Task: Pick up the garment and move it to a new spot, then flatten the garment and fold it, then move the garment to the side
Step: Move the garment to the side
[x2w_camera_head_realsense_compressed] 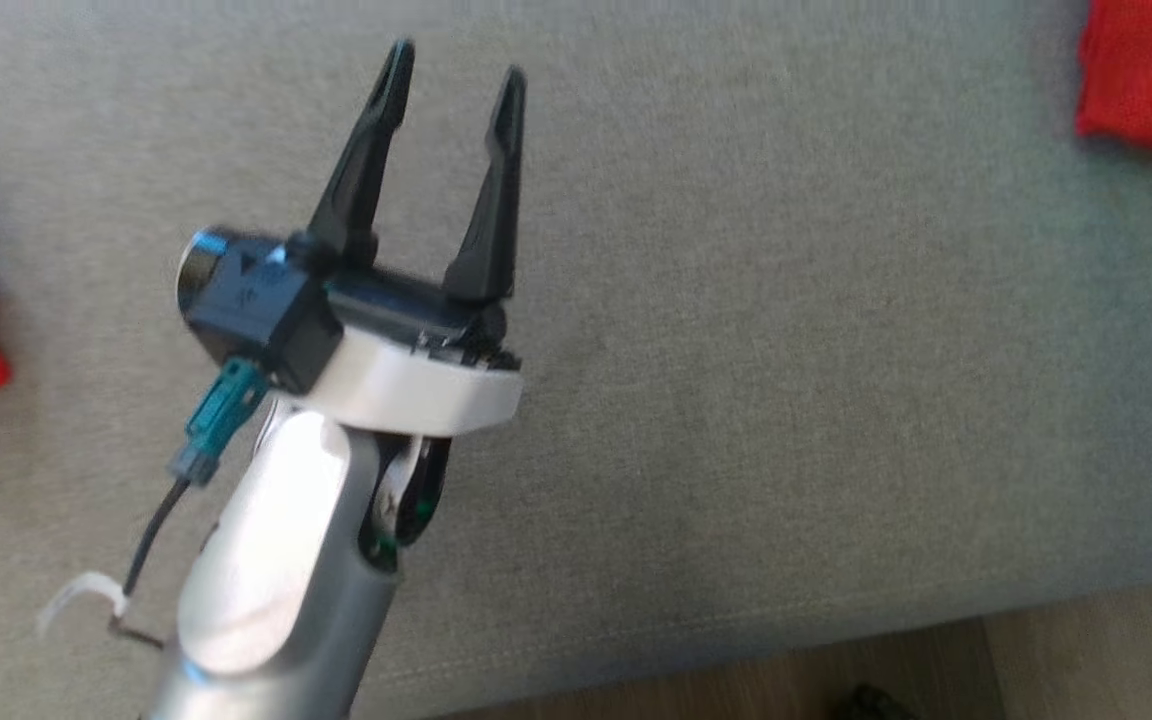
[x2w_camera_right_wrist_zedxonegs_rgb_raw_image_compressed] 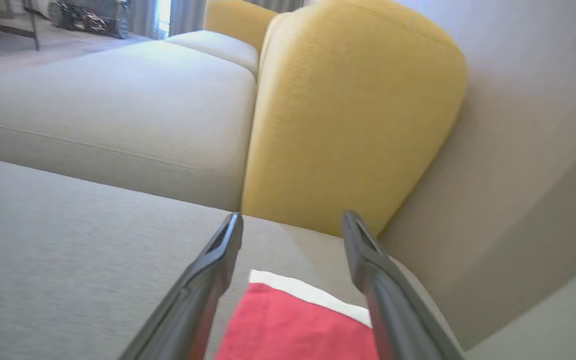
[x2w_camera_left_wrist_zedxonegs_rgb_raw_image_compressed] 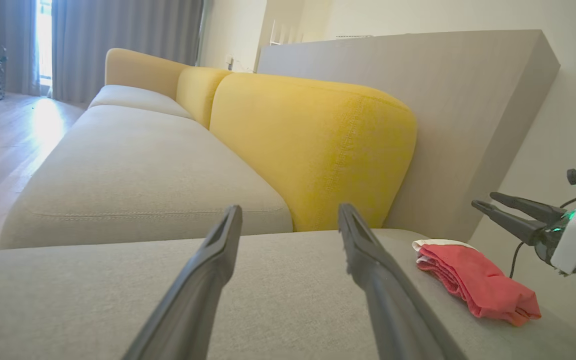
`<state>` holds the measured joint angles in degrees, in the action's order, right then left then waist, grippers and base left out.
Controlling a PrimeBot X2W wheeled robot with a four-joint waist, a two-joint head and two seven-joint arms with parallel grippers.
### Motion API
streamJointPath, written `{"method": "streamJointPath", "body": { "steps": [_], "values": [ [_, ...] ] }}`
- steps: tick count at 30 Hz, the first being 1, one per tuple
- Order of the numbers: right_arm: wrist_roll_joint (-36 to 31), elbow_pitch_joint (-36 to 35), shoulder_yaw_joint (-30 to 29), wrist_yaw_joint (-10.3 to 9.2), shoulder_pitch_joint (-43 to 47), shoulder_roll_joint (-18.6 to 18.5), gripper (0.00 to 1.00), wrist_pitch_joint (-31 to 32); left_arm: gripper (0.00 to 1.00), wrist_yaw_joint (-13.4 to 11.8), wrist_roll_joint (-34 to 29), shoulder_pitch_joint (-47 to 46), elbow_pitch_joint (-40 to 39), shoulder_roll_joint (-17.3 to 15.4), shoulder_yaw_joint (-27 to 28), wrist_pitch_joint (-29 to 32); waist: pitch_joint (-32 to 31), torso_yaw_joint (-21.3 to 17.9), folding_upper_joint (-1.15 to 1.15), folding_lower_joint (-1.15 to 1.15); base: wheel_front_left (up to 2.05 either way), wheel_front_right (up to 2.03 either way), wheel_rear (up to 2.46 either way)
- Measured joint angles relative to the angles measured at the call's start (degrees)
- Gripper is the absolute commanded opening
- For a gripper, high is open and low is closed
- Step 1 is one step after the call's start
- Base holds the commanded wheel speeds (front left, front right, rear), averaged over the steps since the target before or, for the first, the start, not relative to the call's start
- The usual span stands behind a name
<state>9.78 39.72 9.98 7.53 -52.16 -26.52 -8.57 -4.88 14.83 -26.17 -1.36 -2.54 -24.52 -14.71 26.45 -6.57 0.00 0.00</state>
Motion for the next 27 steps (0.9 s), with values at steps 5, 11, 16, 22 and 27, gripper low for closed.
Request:
{"method": "streamJointPath", "body": {
  "steps": [5, 11, 16, 22, 27],
  "values": [
    [0.6, -7.0, 2.4, 0.00, 5.7, 2.9, 1.00, -0.7, 1.00, -0.5, 0.7, 4.3, 0.4, 0.0, 1.8, 0.0, -4.8, 1.7, 0.00, 0.00, 0.00, 0.00, 0.00],
    [-0.9, -15.1, 0.0, 0.00, 16.2, 5.8, 1.00, -3.3, 1.00, -1.3, 2.3, 10.8, 0.8, 0.0, 3.2, 0.0, -10.8, 4.7, 0.00, 0.00, 0.00, 0.00, 0.00],
    [-0.9, -19.9, -3.7, 0.00, 27.0, 10.9, 1.00, -4.1, 1.00, -1.8, 2.5, 16.3, 1.5, 0.0, 4.3, 0.0, -15.1, 7.3, 0.00, 0.00, 0.00, 0.00, 0.00],
    [-4.1, -25.1, -8.9, 0.00, 35.6, 16.4, 1.00, -5.1, 1.00, -2.2, 2.5, 19.5, 1.6, -0.1, 4.6, 0.0, -18.5, 9.3, 0.00, -0.01, 0.00, 0.00, 0.00],
    [-6.6, -28.2, -10.9, 0.00, 41.6, 20.3, 1.00, -5.6, 1.00, -2.2, 2.5, 20.8, 1.9, -0.1, 4.6, 0.0, -20.3, 9.7, 0.00, -0.01, 0.00, 0.00, 0.00]
  ]
}}
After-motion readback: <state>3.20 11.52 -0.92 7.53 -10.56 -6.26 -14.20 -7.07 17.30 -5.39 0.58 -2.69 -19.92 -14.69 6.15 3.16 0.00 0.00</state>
